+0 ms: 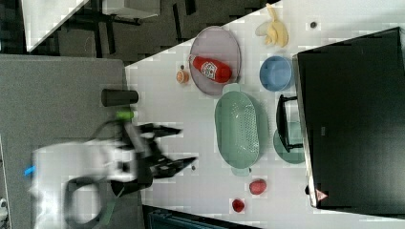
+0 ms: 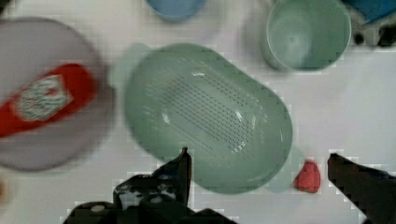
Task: Drag strainer right to left.
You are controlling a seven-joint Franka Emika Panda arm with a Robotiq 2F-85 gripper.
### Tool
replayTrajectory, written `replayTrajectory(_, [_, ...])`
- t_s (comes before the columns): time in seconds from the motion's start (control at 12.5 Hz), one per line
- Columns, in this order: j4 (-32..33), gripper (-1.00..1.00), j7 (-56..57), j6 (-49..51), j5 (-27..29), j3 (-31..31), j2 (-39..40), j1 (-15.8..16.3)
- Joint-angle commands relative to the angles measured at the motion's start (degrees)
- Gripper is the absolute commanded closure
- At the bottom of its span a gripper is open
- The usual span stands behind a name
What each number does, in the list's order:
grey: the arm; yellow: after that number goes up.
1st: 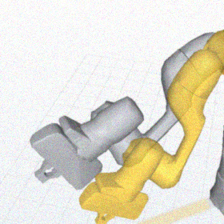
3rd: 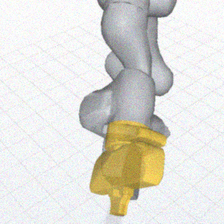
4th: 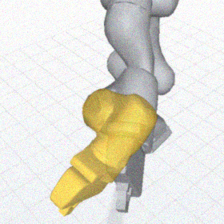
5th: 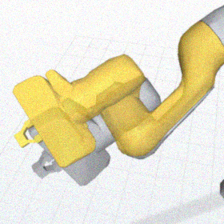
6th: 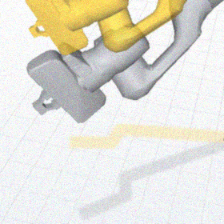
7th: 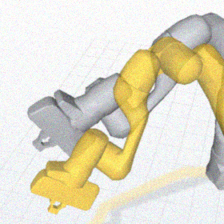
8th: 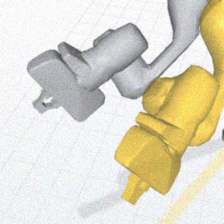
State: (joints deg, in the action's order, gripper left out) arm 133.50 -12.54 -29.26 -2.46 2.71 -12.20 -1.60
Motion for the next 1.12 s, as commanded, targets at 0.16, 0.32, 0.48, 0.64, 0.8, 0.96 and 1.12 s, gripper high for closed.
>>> replayTrajectory(0.16, [5.2, -1.00, -20.2, -14.7, -0.5, -0.7, 10.4, 0.3])
replayTrajectory(0.32, [5.1, -1.00, -23.2, -21.6, -0.5, -1.3, 16.6, 0.4])
replayTrajectory(0.48, [5.1, -1.00, -25.6, -26.7, -0.4, -1.9, 21.6, 0.5])
replayTrajectory(0.64, [5.1, -1.00, -28.1, -29.8, -0.3, -2.3, 25.6, 0.5])
replayTrajectory(0.8, [5.1, -1.00, -28.2, -31.8, -0.3, -2.6, 28.8, 1.1])
replayTrajectory(0.96, [4.9, -1.00, -29.3, -34.0, 0.0, -3.1, 31.1, 1.7])
replayTrajectory(1.12, [4.9, -1.00, -34.0, -34.7, 0.1, -3.9, 32.3, 2.4])
